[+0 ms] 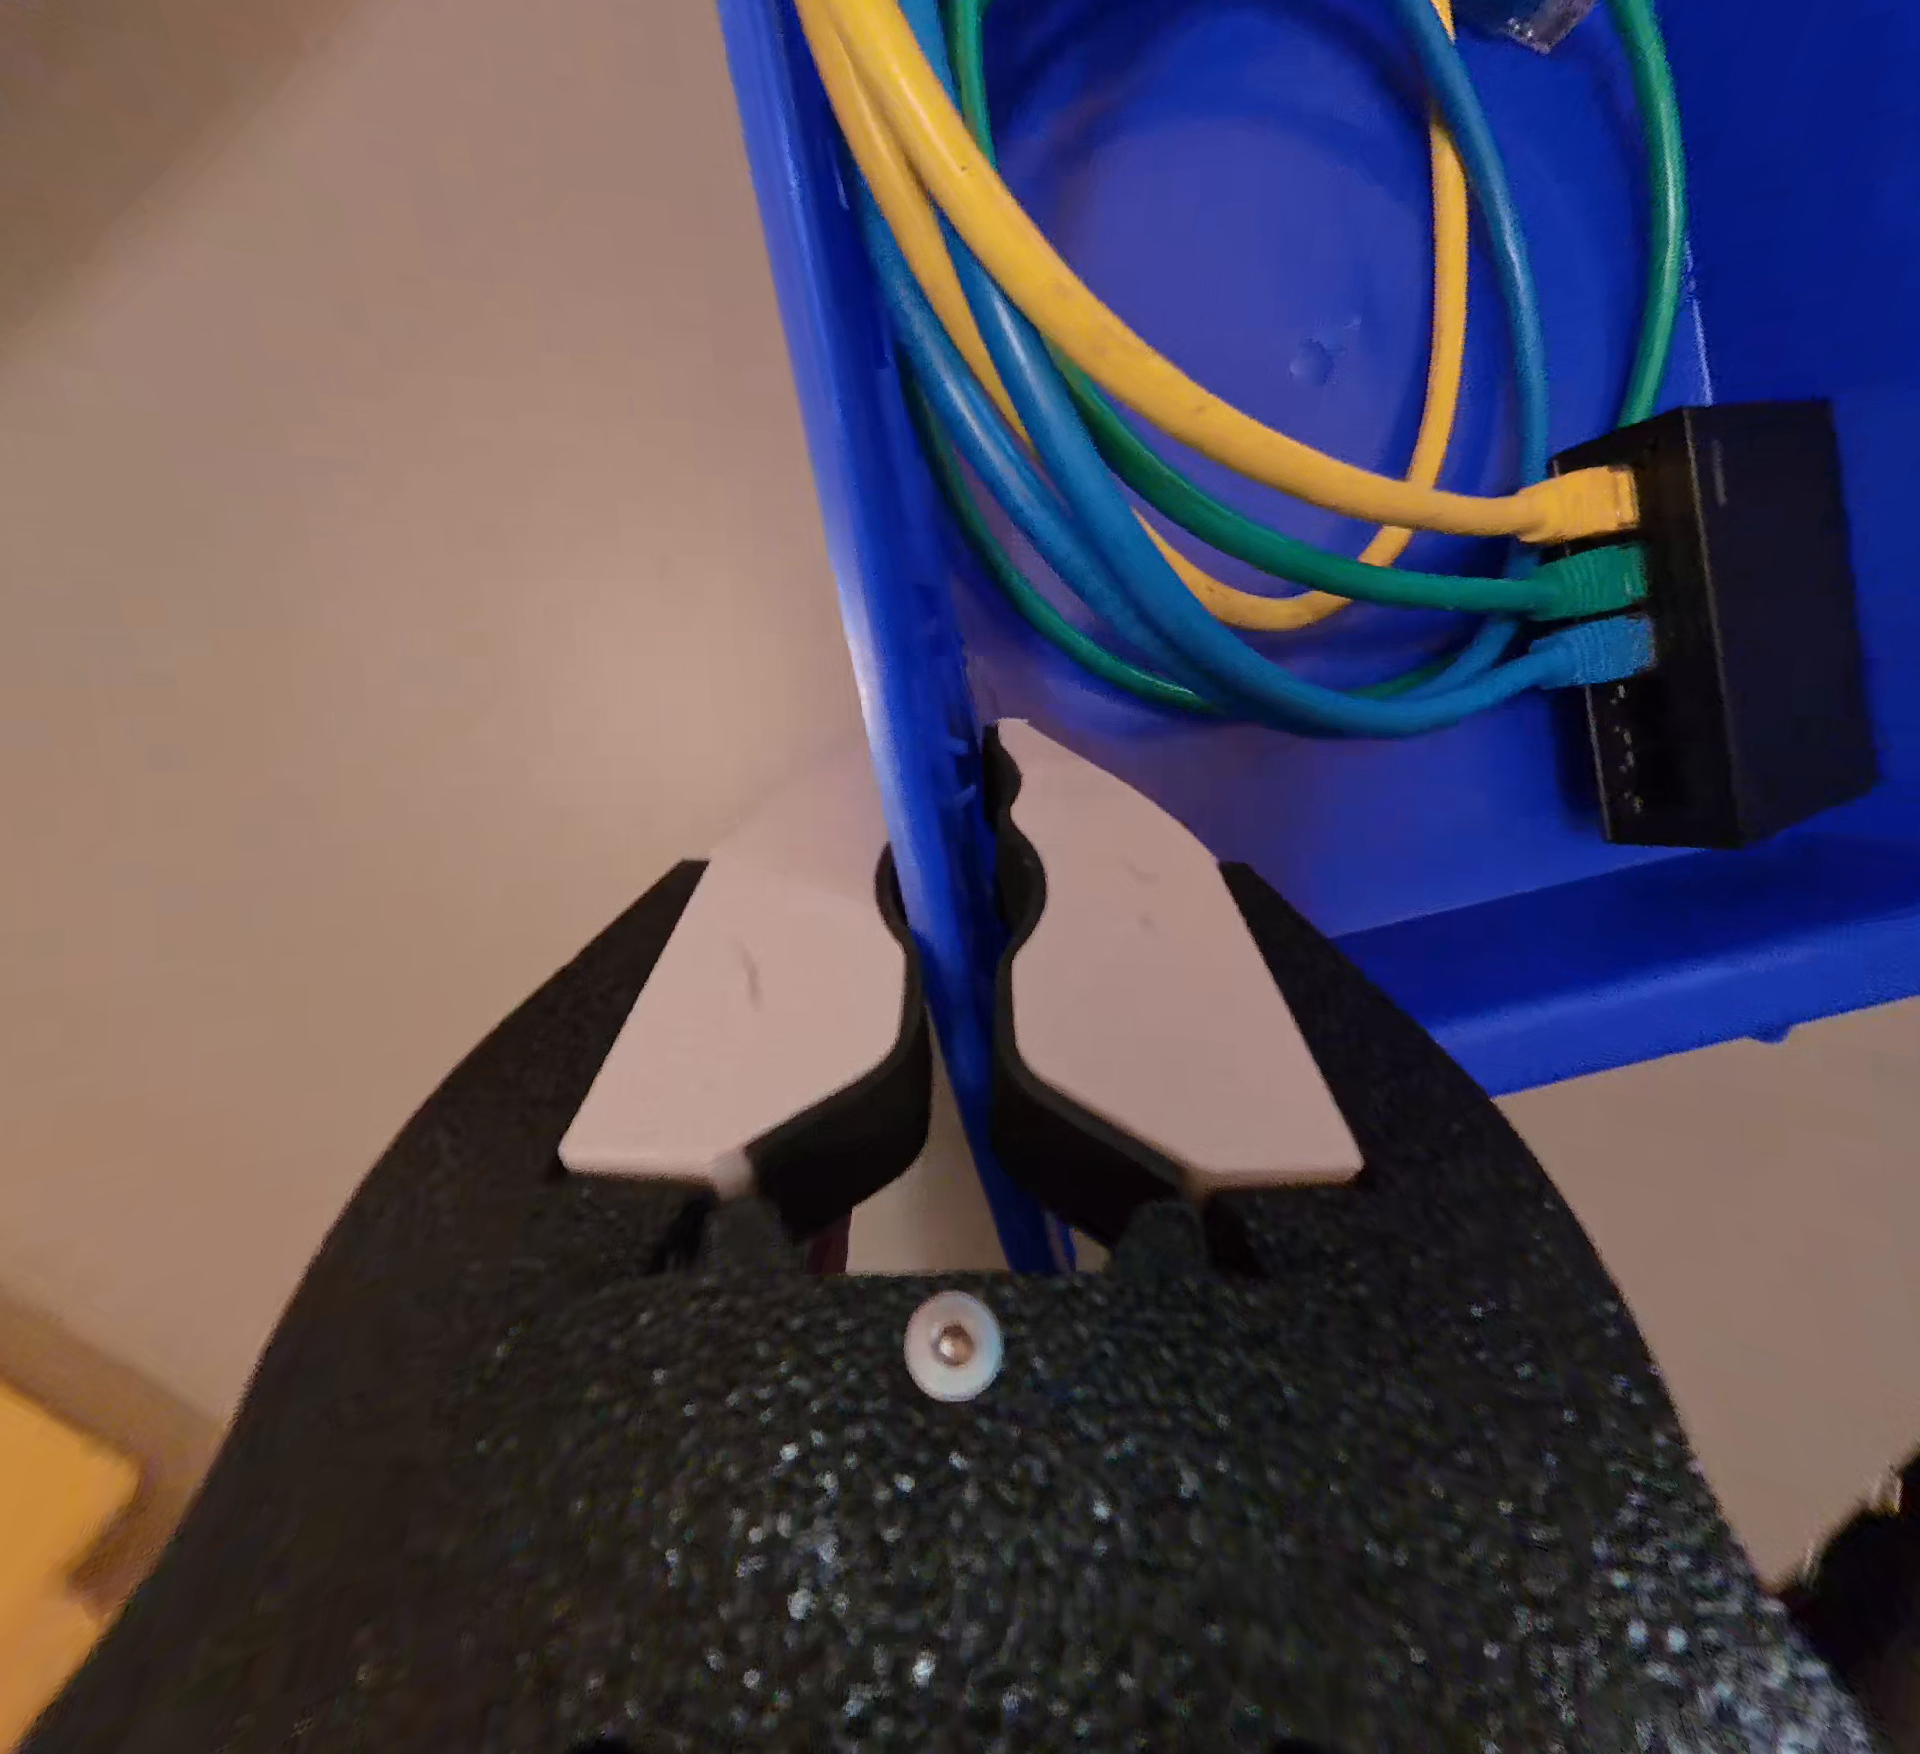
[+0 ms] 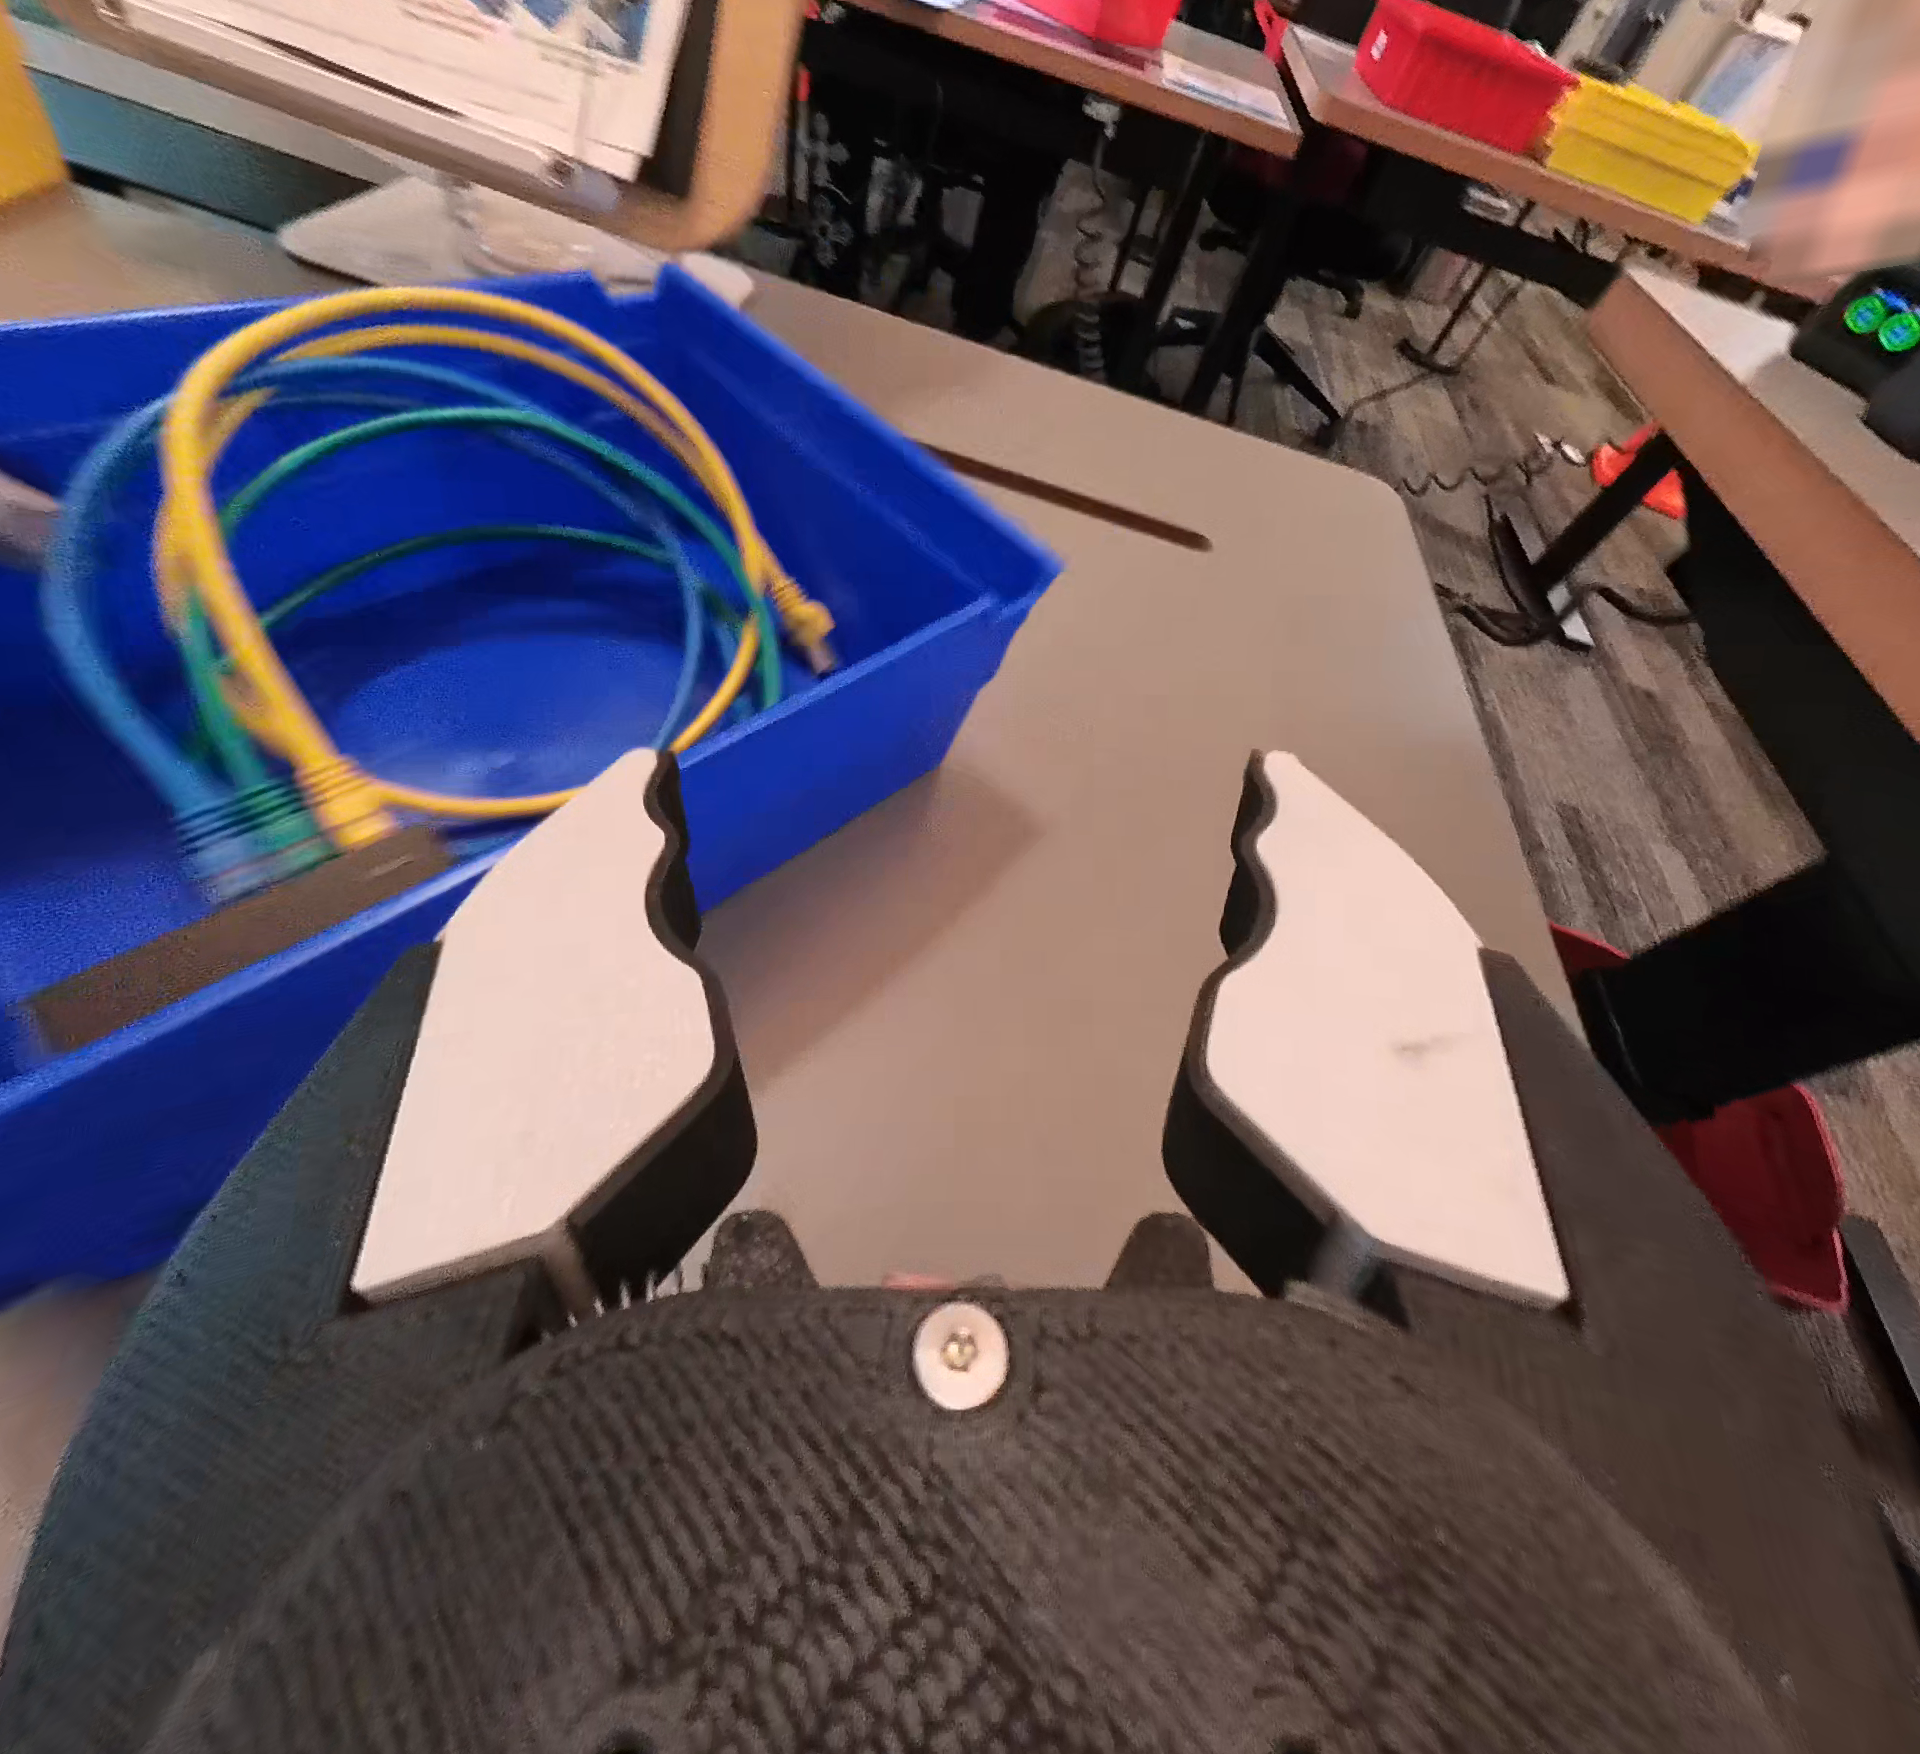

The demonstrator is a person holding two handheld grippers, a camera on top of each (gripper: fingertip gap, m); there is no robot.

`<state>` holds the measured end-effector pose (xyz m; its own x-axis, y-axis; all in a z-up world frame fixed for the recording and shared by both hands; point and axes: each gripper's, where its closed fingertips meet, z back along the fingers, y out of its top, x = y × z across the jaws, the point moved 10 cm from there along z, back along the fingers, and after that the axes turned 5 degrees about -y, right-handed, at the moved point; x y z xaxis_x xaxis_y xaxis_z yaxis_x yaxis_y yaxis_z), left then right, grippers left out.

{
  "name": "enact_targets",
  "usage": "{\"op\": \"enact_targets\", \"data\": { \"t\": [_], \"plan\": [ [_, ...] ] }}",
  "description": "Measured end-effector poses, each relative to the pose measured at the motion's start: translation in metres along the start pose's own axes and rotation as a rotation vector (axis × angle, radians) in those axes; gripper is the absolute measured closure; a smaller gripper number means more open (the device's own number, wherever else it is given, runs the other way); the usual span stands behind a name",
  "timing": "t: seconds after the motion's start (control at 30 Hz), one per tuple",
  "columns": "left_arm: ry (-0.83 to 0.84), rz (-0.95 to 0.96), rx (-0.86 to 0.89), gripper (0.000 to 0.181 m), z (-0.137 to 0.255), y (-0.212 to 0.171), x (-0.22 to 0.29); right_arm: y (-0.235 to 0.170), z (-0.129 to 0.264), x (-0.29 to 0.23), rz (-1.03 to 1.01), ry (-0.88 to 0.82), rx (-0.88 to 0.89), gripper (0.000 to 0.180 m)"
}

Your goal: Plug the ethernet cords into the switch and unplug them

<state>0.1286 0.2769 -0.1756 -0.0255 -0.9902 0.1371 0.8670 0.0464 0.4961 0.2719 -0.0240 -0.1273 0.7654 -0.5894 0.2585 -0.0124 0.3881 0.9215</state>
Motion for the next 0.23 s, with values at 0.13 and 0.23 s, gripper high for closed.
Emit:
{"op": "enact_targets", "data": {
  "t": [0.13, 0.23],
  "plan": [
    [0.008, 0.032, 0.016, 0.177, 0.064, -0.107, -0.009, 0.018, 0.002, -0.04, 0.025, 0.142, 0.038, 0.079],
    [0.06, 0.105, 0.023, 0.177, 0.113, -0.19, -0.011, 0.033, -0.003, -0.092, 0.041, 0.309, 0.072, 0.079]
  ]
}}
